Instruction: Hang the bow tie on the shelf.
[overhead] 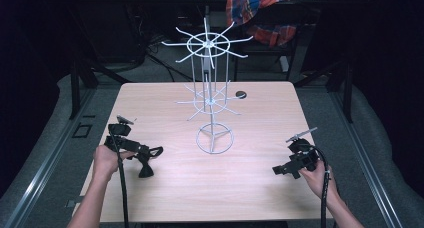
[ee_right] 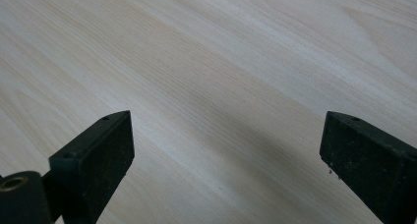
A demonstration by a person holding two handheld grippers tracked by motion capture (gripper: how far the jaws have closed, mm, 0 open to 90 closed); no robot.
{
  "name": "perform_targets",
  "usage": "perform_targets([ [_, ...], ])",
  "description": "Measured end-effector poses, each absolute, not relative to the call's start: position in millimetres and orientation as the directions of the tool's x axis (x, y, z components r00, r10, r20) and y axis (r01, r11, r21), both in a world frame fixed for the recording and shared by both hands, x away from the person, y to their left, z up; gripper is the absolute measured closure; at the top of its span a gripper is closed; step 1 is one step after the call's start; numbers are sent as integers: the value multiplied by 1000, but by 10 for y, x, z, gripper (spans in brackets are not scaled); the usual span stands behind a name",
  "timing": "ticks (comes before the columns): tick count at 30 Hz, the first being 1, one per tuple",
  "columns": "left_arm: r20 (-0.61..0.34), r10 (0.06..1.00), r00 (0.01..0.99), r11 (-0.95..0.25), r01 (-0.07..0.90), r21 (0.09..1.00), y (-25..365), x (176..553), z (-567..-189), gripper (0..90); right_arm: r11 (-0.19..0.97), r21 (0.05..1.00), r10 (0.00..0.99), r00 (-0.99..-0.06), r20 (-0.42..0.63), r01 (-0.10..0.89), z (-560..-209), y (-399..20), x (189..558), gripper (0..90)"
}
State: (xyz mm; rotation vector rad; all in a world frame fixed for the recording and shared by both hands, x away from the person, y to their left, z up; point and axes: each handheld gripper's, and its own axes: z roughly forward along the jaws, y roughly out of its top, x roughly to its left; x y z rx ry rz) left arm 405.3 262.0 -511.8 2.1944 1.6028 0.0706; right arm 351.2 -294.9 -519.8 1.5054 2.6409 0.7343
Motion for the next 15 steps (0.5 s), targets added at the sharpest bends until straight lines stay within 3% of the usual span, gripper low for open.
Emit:
perform_targets([
  [3, -176, 918, 356, -282, 895, 345, 2577, 4045, -5136, 351, 423, 402, 819, -532, 215, 812, -5203, -2940, 3511, 63],
  [12, -131, 924, 358, -299, 894, 333, 2594, 4000, -5179, 622, 441, 391, 812, -545, 211, 808, -5208, -2936, 3514, 70],
  [15, -109, 920, 378, -320, 880, 350, 2594, 3986, -5181, 774, 432, 395, 814, -539, 217, 811, -5209, -2929, 3513, 72],
])
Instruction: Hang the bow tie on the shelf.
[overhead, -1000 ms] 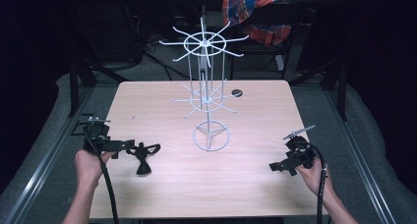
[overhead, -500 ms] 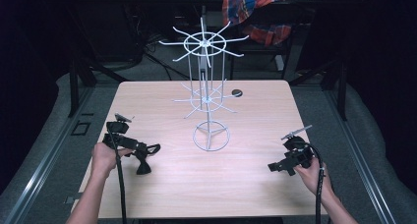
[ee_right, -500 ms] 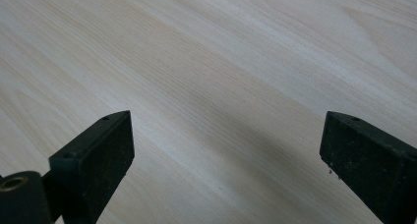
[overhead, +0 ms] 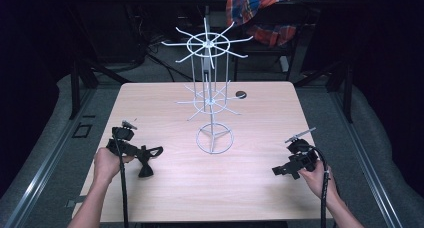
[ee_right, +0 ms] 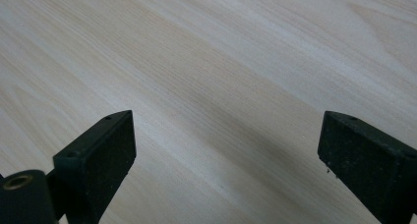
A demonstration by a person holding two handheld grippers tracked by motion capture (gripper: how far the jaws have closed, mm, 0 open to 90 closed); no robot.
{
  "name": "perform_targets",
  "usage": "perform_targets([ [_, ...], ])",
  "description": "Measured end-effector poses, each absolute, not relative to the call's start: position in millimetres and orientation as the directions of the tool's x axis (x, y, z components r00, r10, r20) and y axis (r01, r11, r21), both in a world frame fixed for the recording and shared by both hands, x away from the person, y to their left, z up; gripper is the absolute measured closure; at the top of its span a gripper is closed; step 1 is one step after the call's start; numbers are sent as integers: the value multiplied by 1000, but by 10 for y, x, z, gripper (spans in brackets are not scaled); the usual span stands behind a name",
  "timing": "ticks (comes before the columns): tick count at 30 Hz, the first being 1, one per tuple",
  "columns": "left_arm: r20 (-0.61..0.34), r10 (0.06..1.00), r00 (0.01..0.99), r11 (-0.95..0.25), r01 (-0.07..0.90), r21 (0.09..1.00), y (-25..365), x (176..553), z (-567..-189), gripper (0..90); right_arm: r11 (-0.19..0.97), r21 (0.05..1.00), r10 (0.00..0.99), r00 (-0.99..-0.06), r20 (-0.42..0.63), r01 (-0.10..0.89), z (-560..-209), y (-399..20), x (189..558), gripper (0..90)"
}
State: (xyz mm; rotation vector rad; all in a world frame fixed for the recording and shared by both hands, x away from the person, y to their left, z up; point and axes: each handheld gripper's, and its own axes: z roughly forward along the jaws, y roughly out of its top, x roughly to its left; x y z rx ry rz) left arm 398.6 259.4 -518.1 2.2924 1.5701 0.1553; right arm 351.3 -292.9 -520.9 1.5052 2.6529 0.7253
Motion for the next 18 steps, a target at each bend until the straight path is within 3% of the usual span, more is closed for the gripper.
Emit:
perform_targets([
  [6, -78, 917, 392, -329, 851, 409, 2578, 3939, -5126, 874, 427, 396, 815, -536, 220, 813, -5214, -2927, 3513, 72],
  [18, -62, 921, 385, -289, 780, 554, 2617, 3762, -4893, 885, 424, 398, 818, -532, 218, 814, -5211, -2931, 3508, 73],
])
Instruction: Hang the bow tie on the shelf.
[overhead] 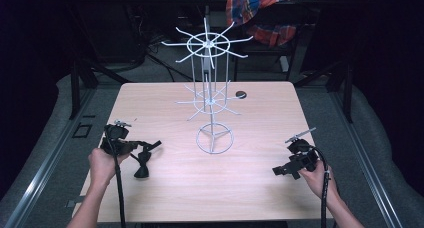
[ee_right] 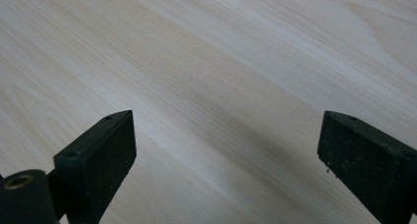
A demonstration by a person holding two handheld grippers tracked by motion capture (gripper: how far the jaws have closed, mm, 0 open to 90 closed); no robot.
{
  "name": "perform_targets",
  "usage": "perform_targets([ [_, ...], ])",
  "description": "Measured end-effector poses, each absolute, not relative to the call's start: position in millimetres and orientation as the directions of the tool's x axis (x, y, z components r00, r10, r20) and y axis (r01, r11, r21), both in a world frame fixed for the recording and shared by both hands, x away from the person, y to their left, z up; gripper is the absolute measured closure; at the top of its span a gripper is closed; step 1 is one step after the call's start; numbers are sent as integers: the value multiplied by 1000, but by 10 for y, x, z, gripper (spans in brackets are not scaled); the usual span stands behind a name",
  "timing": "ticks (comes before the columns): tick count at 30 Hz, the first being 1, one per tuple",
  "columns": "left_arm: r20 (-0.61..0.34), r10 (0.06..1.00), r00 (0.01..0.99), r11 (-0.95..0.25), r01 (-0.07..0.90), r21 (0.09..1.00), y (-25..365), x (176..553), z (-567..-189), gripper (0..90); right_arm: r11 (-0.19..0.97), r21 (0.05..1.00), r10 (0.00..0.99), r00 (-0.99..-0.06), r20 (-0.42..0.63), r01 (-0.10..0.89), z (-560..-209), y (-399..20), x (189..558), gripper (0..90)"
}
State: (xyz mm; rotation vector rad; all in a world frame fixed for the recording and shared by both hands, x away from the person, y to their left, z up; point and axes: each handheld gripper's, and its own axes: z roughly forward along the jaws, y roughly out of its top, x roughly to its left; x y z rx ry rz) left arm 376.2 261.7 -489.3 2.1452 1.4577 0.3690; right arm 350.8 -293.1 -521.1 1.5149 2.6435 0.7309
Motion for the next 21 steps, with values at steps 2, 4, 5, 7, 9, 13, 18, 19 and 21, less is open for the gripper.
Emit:
perform_targets([
  [2, -63, 921, 384, -281, 768, 576, 2618, 3739, -4854, 885, 421, 399, 819, -530, 218, 815, -5209, -2932, 3508, 74],
  [4, -61, 920, 387, -279, 755, 593, 2616, 3713, -4808, 886, 422, 398, 819, -531, 218, 815, -5202, -2934, 3507, 73],
  [5, -60, 921, 386, -276, 751, 600, 2611, 3701, -4792, 885, 421, 399, 817, -531, 223, 815, -5200, -2933, 3506, 73],
  [7, -57, 918, 393, -281, 744, 606, 2610, 3682, -4757, 885, 423, 400, 819, -532, 215, 813, -5199, -2931, 3504, 74],
  [9, -52, 918, 394, -280, 734, 619, 2597, 3664, -4733, 886, 428, 398, 816, -536, 215, 811, -5197, -2935, 3507, 74],
  [13, -50, 916, 398, -280, 723, 632, 2569, 3639, -4689, 885, 423, 400, 819, -532, 215, 813, -5201, -2930, 3505, 74],
  [18, -48, 913, 405, -282, 711, 644, 2556, 3628, -4630, 886, 432, 392, 820, -535, 205, 812, -5200, -2933, 3507, 73],
  [19, -45, 913, 405, -283, 709, 647, 2556, 3626, -4619, 886, 432, 392, 821, -534, 202, 812, -5200, -2934, 3507, 73],
  [21, -54, 913, 404, -274, 707, 652, 2552, 3619, -4599, 886, 431, 391, 820, -534, 204, 813, -5197, -2935, 3507, 73],
])
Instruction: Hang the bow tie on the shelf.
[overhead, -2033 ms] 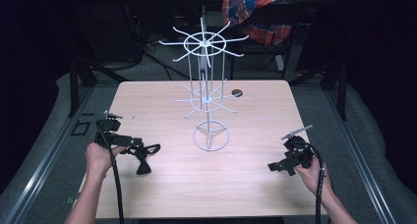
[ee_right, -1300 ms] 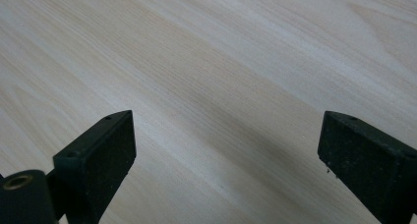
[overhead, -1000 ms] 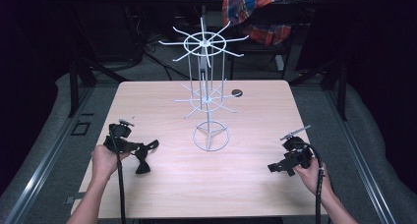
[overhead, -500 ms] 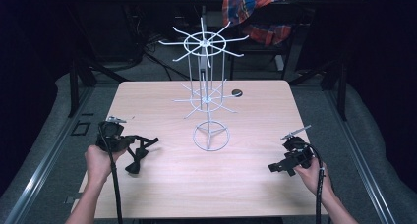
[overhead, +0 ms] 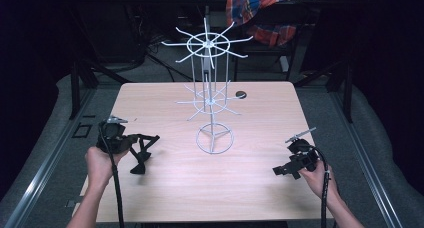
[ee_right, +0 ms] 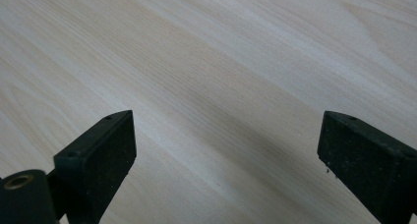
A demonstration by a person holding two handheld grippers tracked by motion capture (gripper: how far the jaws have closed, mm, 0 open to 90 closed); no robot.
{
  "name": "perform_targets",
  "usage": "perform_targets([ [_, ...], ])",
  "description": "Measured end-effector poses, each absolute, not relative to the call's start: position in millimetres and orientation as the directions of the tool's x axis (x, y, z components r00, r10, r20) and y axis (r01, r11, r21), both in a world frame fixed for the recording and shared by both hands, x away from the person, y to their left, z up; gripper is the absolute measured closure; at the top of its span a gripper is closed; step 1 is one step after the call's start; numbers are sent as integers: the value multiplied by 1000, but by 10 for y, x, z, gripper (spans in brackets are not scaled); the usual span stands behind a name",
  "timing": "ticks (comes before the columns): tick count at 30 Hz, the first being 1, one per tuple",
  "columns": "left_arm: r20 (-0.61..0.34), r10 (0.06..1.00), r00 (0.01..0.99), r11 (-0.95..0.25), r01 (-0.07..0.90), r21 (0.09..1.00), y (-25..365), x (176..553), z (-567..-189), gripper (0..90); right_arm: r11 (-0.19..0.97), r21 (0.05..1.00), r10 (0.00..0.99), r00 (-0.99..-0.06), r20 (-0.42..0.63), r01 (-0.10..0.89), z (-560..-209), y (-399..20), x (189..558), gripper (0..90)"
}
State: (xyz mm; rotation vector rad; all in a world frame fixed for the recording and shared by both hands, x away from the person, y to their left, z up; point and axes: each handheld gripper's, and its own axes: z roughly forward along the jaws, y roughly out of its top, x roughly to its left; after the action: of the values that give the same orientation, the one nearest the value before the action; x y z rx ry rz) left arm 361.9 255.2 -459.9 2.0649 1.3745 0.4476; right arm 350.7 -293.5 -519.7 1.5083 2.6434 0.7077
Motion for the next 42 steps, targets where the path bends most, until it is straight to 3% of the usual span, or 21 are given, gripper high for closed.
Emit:
perform_targets([
  [42, -39, 887, 461, -287, 614, 736, 2347, 3613, -4192, 885, 440, 397, 818, -542, 193, 806, -5171, -2927, 3491, 71],
])
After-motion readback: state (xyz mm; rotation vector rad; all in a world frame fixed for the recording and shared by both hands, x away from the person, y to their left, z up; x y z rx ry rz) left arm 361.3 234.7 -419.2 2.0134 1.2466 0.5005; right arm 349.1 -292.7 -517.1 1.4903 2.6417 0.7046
